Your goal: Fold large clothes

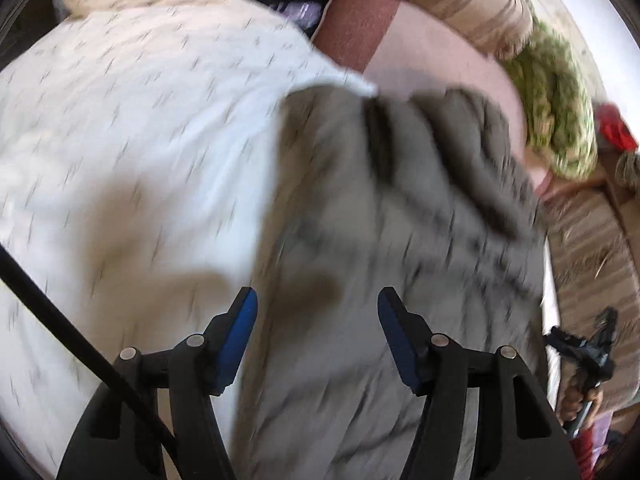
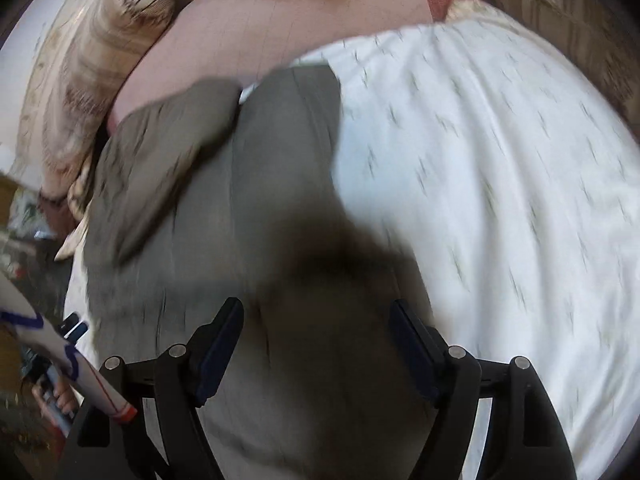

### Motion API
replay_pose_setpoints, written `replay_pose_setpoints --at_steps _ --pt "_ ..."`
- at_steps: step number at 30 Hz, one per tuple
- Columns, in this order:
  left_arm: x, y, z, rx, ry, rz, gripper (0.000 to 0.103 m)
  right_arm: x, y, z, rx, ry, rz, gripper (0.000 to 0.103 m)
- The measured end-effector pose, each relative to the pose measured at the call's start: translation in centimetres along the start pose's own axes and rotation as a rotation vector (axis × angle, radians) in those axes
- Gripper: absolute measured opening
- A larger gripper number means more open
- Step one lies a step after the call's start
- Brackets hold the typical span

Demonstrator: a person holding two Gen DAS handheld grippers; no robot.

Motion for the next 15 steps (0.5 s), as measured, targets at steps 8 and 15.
replay_pose_setpoints --at_steps 8,15 --pt "2.3 0.9 -9.6 0.045 0.064 -0.088 0.061 -2.2 3.2 -9.4 -0.029 0.030 -0.032 0.078" --pt "4.6 2.7 -14.1 0.047 0.172 -0.194 0.062 -5.1 6.0 -9.1 -0.174 -0.106 -0.063 0.083"
Point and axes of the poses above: each gripper's, at about its wrist camera, not at the fingertips, and y roughly against the way its jaws point, x to its left, z to its top, the point moved 1 cm from there along -y, roughly the way its jaws point, and after that the axes turned 3 degrees about x, right-handed, at the moved point
